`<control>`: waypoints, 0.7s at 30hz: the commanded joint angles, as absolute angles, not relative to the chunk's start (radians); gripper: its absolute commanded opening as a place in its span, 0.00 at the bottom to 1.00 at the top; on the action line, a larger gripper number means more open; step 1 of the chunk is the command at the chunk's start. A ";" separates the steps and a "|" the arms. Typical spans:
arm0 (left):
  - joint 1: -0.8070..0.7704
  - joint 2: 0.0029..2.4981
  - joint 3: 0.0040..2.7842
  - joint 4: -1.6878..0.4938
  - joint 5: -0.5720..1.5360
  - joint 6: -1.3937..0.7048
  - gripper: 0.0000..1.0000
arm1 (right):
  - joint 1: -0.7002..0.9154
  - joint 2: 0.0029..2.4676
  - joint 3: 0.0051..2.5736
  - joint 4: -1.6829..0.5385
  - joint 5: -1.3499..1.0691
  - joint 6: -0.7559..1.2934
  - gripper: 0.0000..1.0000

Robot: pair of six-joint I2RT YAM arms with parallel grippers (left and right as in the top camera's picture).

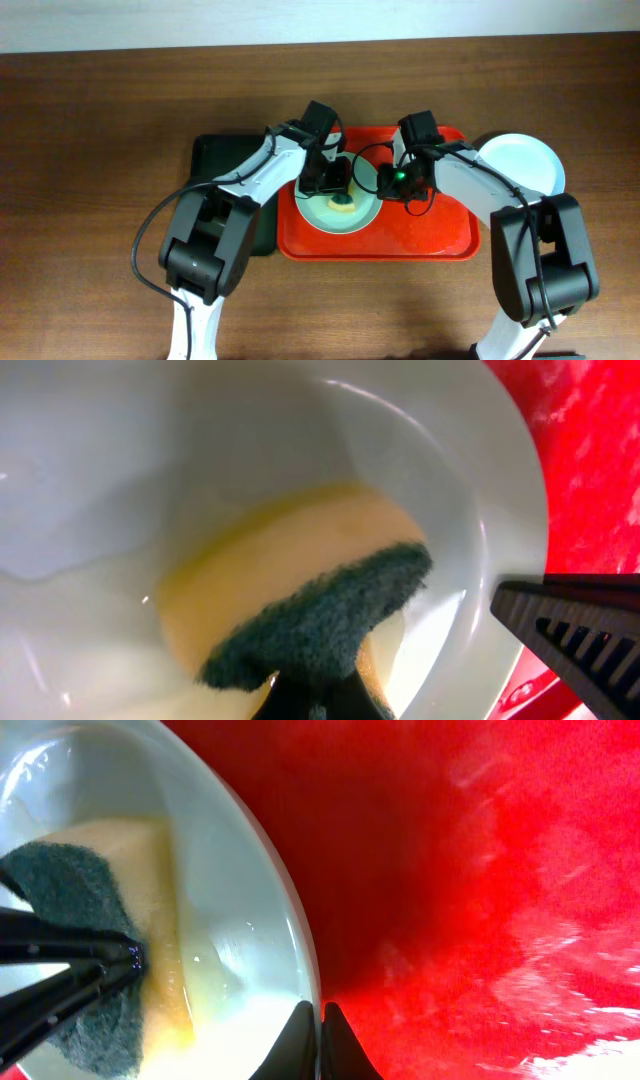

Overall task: Clean dirty plates on tray and stack at the side
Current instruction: 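Scrub the plate surface with the sponge while right gripper holds rim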

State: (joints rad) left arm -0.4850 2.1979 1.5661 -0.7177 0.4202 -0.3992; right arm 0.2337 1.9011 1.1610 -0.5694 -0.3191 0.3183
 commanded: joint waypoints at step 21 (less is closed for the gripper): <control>-0.332 2.272 1.533 -0.865 0.334 -0.302 0.00 | 0.242 1.910 1.155 -0.570 -0.328 0.323 0.04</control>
